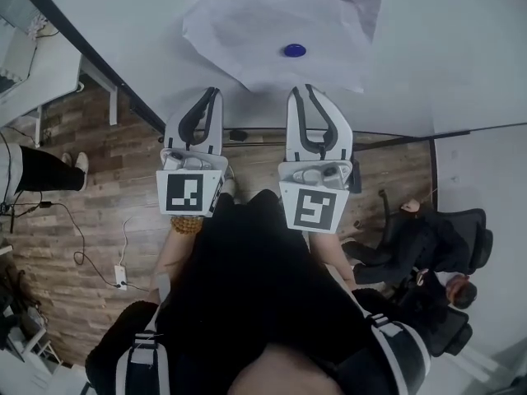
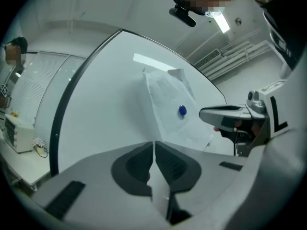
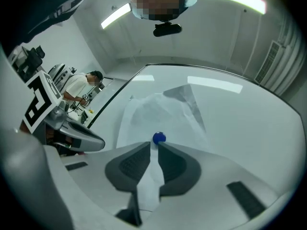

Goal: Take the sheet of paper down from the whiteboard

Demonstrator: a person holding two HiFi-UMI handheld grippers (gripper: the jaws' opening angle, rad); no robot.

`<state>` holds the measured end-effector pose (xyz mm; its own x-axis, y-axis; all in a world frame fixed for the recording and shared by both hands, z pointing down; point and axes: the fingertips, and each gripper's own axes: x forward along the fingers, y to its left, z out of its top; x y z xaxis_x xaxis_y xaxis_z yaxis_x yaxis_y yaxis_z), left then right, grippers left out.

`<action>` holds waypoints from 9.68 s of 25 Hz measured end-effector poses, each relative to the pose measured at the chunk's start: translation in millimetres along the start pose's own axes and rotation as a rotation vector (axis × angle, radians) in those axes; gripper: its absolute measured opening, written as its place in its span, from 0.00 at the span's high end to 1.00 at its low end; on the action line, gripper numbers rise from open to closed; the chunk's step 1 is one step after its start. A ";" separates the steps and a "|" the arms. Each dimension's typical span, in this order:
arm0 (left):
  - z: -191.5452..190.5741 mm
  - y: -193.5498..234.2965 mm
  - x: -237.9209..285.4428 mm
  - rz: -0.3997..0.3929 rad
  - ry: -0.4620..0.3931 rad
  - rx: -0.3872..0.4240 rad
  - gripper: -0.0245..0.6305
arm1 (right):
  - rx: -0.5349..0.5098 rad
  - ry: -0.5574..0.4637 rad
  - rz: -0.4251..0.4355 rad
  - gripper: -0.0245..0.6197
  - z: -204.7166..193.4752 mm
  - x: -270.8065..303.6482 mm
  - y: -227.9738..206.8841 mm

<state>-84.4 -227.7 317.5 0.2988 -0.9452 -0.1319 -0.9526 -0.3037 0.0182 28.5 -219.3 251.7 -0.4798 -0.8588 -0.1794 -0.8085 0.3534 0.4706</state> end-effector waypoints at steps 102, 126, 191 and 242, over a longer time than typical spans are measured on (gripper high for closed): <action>10.7 -28.4 23.3 -0.158 -0.110 -0.179 0.95 | -0.084 -0.087 -0.030 0.78 0.9 45.6 -7.6; -4.6 -25.9 13.2 -0.164 -0.078 -0.194 0.95 | -0.075 -0.058 0.007 0.78 -8.2 51.1 1.9; -65.9 35.6 -50.6 0.003 0.031 -0.183 0.95 | -0.014 -0.044 0.038 0.78 -25.5 55.2 17.8; -19.1 -0.2 -172.4 0.260 -0.018 -0.509 0.95 | 0.172 -0.005 0.009 0.78 -10.6 -108.8 -32.7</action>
<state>-134.6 -67.0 359.1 0.0525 -0.9957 -0.0758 -0.8456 -0.0847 0.5271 110.8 -141.3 265.1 -0.4887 -0.8537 -0.1801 -0.8504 0.4199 0.3171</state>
